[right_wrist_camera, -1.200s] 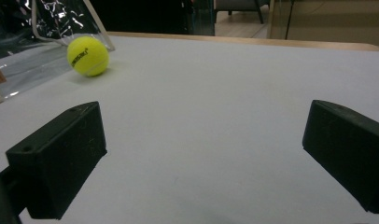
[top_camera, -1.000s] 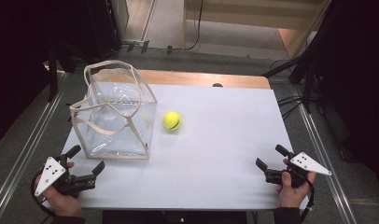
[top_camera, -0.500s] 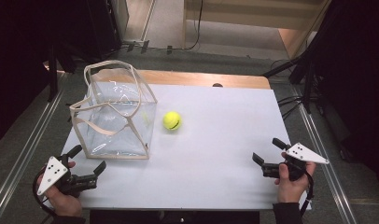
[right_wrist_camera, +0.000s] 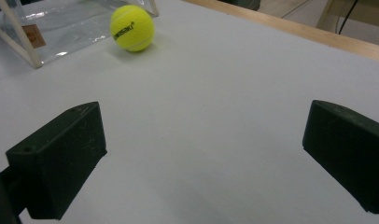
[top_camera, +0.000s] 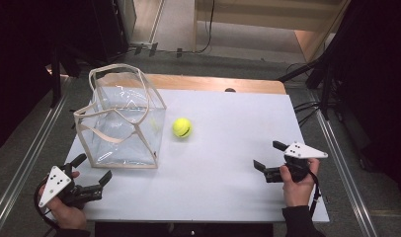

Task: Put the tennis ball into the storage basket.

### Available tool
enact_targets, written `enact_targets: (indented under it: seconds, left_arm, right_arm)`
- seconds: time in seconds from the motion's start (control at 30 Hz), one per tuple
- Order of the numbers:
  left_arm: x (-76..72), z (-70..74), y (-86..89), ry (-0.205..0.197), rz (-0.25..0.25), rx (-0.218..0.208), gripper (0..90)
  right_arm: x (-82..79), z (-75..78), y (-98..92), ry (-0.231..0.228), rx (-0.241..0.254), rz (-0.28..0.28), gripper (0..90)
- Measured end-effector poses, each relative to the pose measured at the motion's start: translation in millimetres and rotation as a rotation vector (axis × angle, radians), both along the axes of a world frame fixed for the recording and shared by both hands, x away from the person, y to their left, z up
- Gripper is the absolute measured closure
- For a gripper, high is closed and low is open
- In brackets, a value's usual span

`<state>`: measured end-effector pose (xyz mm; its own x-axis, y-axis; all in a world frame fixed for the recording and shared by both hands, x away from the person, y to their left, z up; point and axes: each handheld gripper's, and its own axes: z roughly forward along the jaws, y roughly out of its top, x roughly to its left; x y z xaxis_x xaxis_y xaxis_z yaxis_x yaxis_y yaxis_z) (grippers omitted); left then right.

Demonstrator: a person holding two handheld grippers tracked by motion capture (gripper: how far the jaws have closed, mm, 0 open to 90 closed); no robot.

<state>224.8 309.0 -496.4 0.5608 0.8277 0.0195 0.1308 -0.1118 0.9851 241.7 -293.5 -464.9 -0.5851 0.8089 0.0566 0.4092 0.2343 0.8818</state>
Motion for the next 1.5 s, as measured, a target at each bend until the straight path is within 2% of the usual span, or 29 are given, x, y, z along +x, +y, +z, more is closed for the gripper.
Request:
enact_targets:
  seconds: [0.07, 0.2, 0.4, 0.6, 0.83, 1.1, 1.2, 1.5]
  left_arm:
    - [-0.1, -0.1, -0.3, 0.0, 0.0, -0.002, 0.0]
    - [-0.2, 0.0, -0.1, -0.001, 0.0, 0.002, 0.0]
    - [-0.4, 0.2, 0.3, 0.001, 0.001, 0.007, 0.0]
    - [-0.5, 0.1, -0.5, 0.0, 0.002, 0.003, 0.0]
    - [-0.7, 0.2, -0.5, 0.0, 0.0, 0.009, 0.0]
    - [-0.8, 0.3, -0.9, -0.001, -0.001, 0.011, 0.0]
    - [-0.8, 0.3, -0.9, -0.001, -0.001, 0.011, 0.0]
    - [-0.9, 0.3, -0.8, -0.001, 0.0, 0.01, 0.0]
  right_arm:
    - [7.1, 2.3, 5.9, 0.012, -0.018, 0.029, 0.0]
    - [15.9, 5.7, 14.6, 0.026, -0.035, 0.044, 0.0]
    - [26.0, 11.7, 25.8, 0.03, -0.032, 0.074, 0.0]
    - [34.6, 17.5, 38.0, 0.041, -0.05, 0.091, 0.0]
    - [48.7, 20.9, 58.8, 0.052, -0.078, 0.139, 0.0]
    - [58.8, 25.1, 74.9, 0.05, -0.1, 0.165, 0.0]
    - [63.8, 26.3, 83.9, 0.066, -0.115, 0.175, 0.0]
    - [74.1, 29.2, 98.6, 0.073, -0.144, 0.198, 0.0]
